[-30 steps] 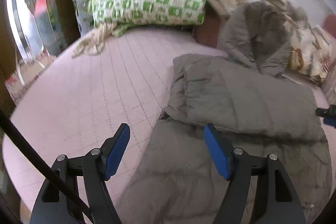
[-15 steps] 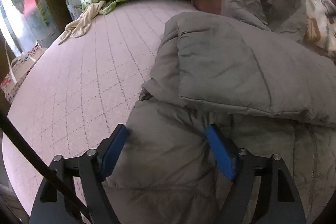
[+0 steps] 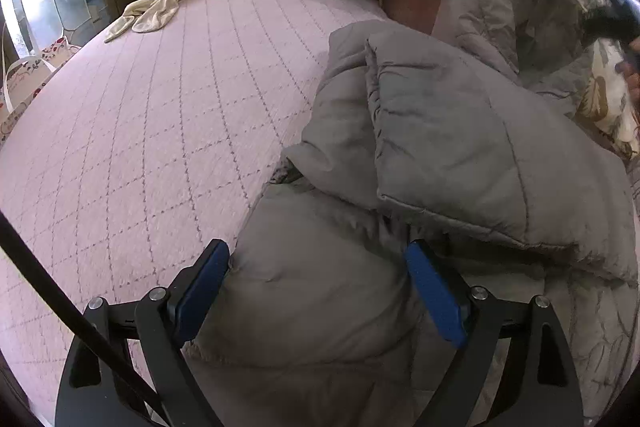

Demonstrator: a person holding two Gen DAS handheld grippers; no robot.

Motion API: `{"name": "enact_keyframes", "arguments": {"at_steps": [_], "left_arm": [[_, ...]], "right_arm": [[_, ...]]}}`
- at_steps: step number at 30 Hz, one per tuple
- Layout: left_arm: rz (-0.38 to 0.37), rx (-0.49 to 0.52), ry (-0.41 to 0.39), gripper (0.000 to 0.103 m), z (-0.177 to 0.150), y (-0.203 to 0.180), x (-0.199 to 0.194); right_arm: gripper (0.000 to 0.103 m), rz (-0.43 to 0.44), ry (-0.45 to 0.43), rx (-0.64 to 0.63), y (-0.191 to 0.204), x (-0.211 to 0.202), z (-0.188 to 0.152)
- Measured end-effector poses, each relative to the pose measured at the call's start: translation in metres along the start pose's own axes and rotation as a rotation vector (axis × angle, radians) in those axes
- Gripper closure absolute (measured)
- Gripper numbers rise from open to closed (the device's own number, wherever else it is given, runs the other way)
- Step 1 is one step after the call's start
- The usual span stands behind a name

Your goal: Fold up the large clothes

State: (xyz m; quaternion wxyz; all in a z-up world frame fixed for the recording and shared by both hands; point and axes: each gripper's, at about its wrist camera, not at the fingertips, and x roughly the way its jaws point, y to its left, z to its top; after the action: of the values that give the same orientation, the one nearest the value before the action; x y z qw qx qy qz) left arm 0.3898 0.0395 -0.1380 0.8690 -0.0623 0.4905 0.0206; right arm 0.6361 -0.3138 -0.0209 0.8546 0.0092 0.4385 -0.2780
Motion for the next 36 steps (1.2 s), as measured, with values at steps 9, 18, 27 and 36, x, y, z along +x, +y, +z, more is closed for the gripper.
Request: {"name": "enact_keyframes", "arguments": {"at_steps": [9,18,27,36], "left_arm": [[-0.033,0.047,-0.116,0.014,0.003,-0.009,-0.026],[-0.195,0.028,-0.113,0.014,0.021,0.011,-0.043],[-0.638,-0.104,-0.022,0.014,0.033,0.042,-0.054],[-0.767,-0.19,0.074,0.014,0.021,0.035,-0.044]], "right_arm": [[0.096,0.172,0.081,0.14,-0.016,0.061,0.013],[0.098,0.344,-0.109,-0.165,-0.012,-0.076,-0.048],[0.098,0.35,-0.186,-0.531,-0.033,-0.184,-0.237],[0.098,0.395,-0.132,-0.357,-0.076,-0.17,-0.281]]}}
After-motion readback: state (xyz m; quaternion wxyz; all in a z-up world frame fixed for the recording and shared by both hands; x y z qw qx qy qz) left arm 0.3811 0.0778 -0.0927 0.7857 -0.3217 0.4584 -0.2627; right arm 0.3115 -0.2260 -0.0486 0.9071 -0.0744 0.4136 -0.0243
